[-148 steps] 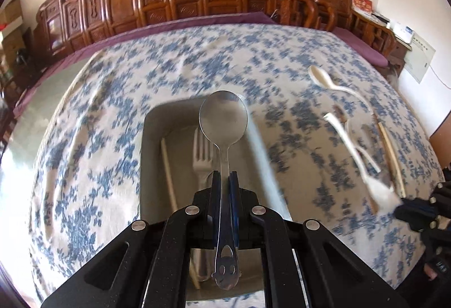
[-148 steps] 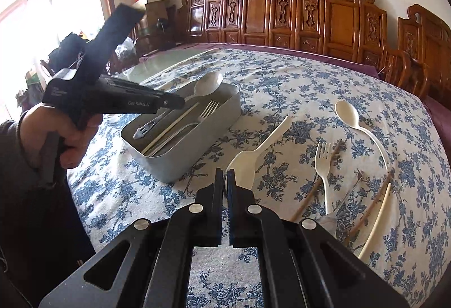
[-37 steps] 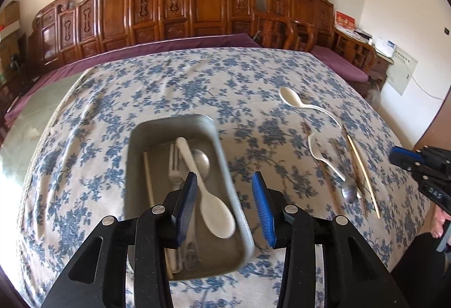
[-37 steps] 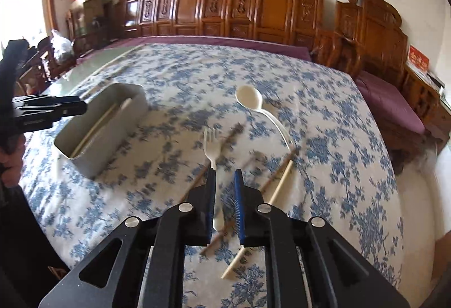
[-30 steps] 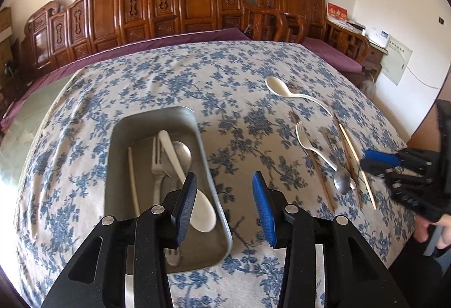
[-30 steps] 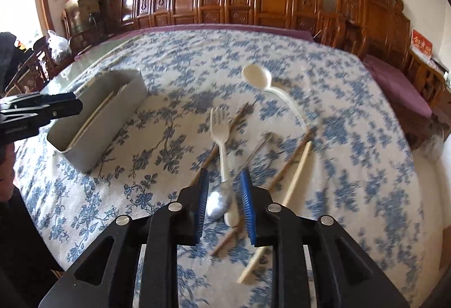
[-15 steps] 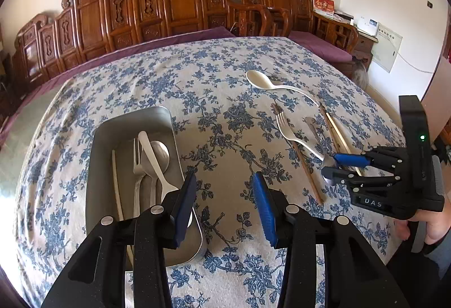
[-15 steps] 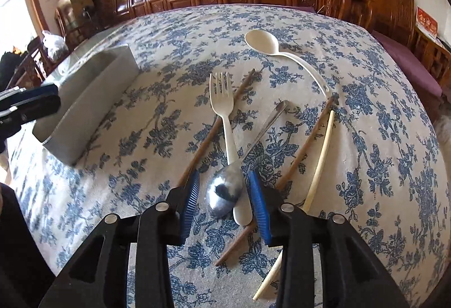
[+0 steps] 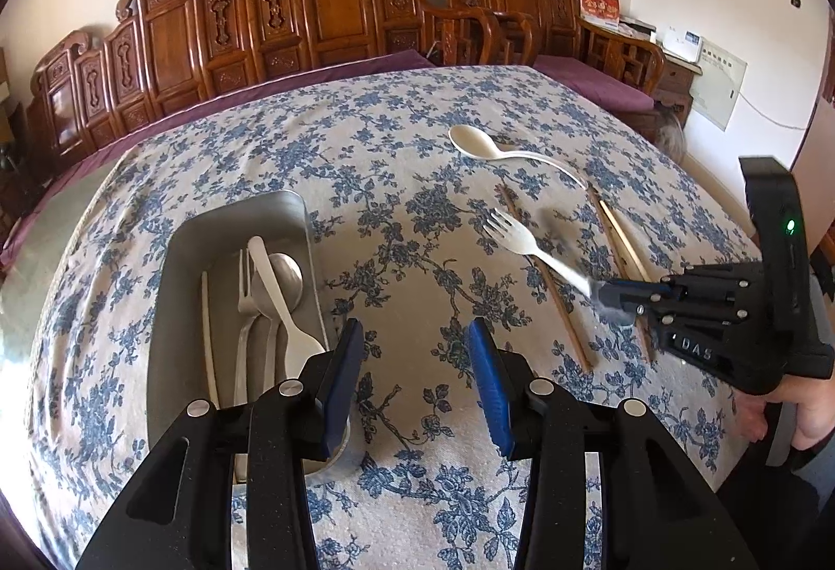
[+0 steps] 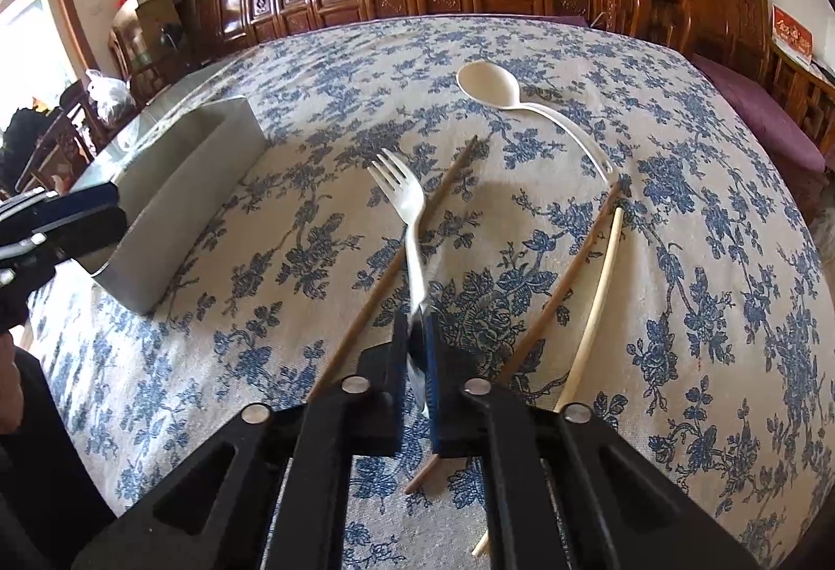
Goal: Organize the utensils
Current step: 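Lower the left tool onto the white plastic fork and close on its handle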
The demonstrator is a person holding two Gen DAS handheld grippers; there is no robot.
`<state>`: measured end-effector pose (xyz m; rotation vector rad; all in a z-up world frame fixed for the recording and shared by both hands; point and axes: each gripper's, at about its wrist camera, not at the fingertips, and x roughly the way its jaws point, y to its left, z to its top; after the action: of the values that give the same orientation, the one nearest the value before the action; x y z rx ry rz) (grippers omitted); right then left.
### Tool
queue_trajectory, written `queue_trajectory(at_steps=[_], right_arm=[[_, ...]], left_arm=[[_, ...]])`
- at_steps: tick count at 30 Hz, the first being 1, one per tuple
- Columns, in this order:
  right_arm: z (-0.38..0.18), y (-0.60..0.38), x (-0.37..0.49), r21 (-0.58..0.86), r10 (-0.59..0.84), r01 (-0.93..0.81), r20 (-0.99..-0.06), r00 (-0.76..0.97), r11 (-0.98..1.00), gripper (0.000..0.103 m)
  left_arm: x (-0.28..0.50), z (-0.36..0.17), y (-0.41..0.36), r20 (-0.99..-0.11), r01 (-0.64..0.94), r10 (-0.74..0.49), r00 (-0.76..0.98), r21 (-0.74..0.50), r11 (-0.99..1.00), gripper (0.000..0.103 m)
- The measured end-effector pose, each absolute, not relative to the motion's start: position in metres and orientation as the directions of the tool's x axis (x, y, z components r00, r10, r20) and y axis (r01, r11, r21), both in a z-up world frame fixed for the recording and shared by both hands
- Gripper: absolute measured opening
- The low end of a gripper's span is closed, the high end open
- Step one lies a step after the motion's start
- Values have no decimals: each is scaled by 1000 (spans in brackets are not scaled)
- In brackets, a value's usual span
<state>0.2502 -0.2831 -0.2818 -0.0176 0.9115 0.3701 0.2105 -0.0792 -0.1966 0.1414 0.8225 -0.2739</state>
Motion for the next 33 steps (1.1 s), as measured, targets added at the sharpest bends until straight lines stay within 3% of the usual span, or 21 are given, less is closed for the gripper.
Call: queue_trajectory(at_steps=[21, 33], right_arm=[[-259, -330, 246, 188, 318, -264, -698, 641, 946, 3], [-264, -367, 256, 217, 284, -184, -701, 654, 959, 3]], left_arm=[[211, -213, -120, -774, 321, -161, 612, 58, 945, 40], [265, -232, -162, -819, 273, -187, 543, -38, 961, 40]])
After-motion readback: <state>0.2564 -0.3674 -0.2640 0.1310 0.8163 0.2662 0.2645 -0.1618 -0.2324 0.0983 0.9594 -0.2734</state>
